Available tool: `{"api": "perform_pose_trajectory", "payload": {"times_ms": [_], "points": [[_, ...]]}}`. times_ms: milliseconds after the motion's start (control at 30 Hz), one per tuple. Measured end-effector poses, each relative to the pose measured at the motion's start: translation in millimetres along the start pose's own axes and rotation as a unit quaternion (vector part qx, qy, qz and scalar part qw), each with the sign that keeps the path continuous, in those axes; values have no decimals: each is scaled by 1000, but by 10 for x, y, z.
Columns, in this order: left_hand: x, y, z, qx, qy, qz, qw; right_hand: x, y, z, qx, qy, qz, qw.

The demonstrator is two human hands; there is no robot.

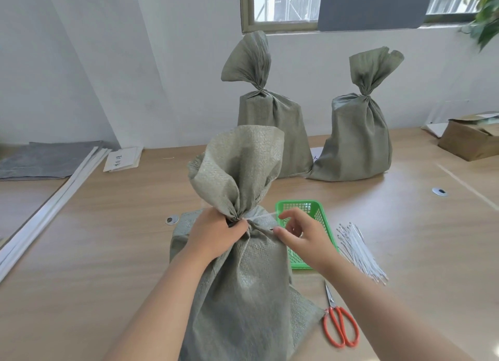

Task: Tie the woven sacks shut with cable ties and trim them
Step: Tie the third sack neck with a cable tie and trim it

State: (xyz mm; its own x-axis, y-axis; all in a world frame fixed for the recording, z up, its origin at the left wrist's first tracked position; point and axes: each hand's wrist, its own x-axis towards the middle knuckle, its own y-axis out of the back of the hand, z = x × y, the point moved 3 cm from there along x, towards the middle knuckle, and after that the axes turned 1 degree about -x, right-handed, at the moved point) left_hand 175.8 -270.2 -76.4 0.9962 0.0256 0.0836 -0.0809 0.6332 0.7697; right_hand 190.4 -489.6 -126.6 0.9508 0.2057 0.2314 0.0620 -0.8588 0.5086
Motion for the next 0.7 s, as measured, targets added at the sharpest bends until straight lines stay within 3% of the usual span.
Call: {"api": "perform_pose_trajectory", "payload": {"times_ms": [200,367,700], "points": [[33,-45,-2,12,7,22,1000,-44,-16,333,33,-51,13,998],[63,-89,-27,15,0,35,999,-180,-54,814,-45,-136,1,990],[175,-146,-83,5,19,38,999,-803,-172,1789,-202,-332,-106,915]]}}
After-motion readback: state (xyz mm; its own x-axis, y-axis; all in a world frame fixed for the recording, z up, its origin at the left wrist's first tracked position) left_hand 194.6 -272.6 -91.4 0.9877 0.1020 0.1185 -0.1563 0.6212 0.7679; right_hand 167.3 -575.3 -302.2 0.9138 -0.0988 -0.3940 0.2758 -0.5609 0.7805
